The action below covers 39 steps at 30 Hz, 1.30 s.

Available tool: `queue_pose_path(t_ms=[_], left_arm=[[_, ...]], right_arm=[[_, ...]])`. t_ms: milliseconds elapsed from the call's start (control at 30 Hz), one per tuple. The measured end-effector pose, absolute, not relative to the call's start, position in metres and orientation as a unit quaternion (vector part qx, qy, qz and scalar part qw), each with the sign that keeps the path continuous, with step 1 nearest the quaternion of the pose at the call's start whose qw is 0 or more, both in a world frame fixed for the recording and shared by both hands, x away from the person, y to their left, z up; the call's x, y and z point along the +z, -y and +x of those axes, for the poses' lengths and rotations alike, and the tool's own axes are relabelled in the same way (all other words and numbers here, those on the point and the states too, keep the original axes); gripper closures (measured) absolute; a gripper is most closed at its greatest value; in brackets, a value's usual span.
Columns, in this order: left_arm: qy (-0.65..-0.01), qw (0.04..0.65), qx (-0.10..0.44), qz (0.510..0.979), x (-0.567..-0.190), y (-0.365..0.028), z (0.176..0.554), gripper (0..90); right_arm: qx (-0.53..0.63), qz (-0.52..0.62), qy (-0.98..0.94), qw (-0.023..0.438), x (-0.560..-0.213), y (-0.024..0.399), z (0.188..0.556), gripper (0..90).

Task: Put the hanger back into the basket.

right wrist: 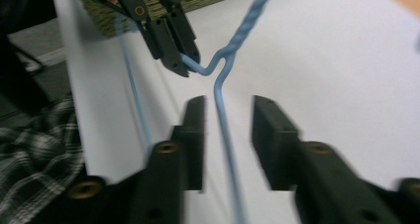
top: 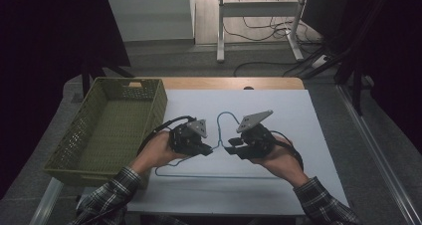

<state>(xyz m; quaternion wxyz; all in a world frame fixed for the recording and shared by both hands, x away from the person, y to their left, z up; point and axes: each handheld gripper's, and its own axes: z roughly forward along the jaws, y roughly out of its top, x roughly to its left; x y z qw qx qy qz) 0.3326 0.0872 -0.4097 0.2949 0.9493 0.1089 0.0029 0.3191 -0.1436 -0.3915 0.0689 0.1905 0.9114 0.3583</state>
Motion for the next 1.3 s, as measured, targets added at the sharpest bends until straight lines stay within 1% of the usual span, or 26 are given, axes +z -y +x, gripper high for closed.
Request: queue_pose_path(t_ms=[33,67,133,167,200,233,267,333,367,400,433,467,533,567,633,667,900,933,967,1267,1300], left_arm=[[-0.109,0.295,0.003,0.949,-0.410,-0.087,0.333,87.3],[-0.132,0.297,0.004,0.946,-0.409,-0.087,0.334,87.3],[-0.161,0.303,0.001,0.939,-0.408,-0.089,0.338,87.3],[-0.161,0.303,0.001,0.939,-0.408,-0.089,0.338,87.3],[-0.178,0.314,0.002,0.933,-0.406,-0.092,0.340,87.3],[-0.178,0.314,0.002,0.933,-0.406,-0.092,0.340,87.3],[-0.195,0.321,-0.002,0.927,-0.403,-0.095,0.342,87.3],[-0.212,0.335,0.001,0.918,-0.397,-0.101,0.344,87.3],[-0.227,0.345,0.006,0.911,-0.394,-0.104,0.345,87.3],[-0.227,0.345,0.006,0.911,-0.394,-0.104,0.345,87.3],[-0.235,0.352,0.004,0.906,-0.391,-0.108,0.346,87.3],[-0.248,0.359,0.009,0.899,-0.388,-0.112,0.347,87.3],[-0.261,0.364,0.015,0.894,-0.383,-0.118,0.348,87.3],[-0.261,0.364,0.015,0.894,-0.383,-0.118,0.348,87.3],[-0.281,0.373,0.023,0.884,-0.375,-0.127,0.350,87.4],[-0.286,0.376,0.025,0.881,-0.372,-0.129,0.350,87.4],[-0.314,0.390,0.050,0.864,-0.352,-0.149,0.352,87.3],[-0.325,0.395,0.058,0.857,-0.346,-0.159,0.353,87.4],[-0.325,0.395,0.058,0.857,-0.346,-0.159,0.353,87.4],[-0.387,0.394,0.101,0.827,-0.335,-0.217,0.357,87.4],[-0.387,0.394,0.101,0.827,-0.335,-0.217,0.357,87.4]], right_arm=[[0.358,0.190,-0.911,0.069,-0.391,0.144,0.319,63.2],[0.370,0.195,-0.904,0.082,-0.388,0.149,0.318,53.4],[0.378,0.204,-0.898,0.092,-0.383,0.156,0.317,48.9],[0.378,0.204,-0.898,0.092,-0.383,0.156,0.317,48.9],[0.390,0.213,-0.890,0.102,-0.379,0.163,0.316,42.5],[0.390,0.213,-0.890,0.102,-0.379,0.163,0.316,42.5],[0.394,0.216,-0.888,0.103,-0.377,0.166,0.314,40.9],[0.405,0.229,-0.879,0.105,-0.372,0.177,0.308,33.7],[0.409,0.232,-0.876,0.107,-0.372,0.180,0.307,31.6],[0.409,0.232,-0.876,0.107,-0.372,0.180,0.307,31.6],[0.411,0.240,-0.873,0.108,-0.372,0.184,0.304,29.4],[0.413,0.255,-0.867,0.112,-0.373,0.190,0.301,24.3],[0.416,0.263,-0.863,0.113,-0.375,0.196,0.299,20.0],[0.416,0.263,-0.863,0.113,-0.375,0.196,0.299,20.0],[0.416,0.280,-0.856,0.124,-0.379,0.205,0.296,13.4],[0.419,0.286,-0.853,0.124,-0.379,0.208,0.295,11.5],[0.432,0.310,-0.837,0.127,-0.385,0.221,0.290,6.4],[0.434,0.312,-0.836,0.126,-0.387,0.222,0.289,5.7],[0.434,0.312,-0.836,0.126,-0.387,0.222,0.289,5.7],[0.432,0.328,-0.831,0.123,-0.400,0.234,0.283,5.3],[0.431,0.329,-0.831,0.124,-0.401,0.235,0.282,5.4]])
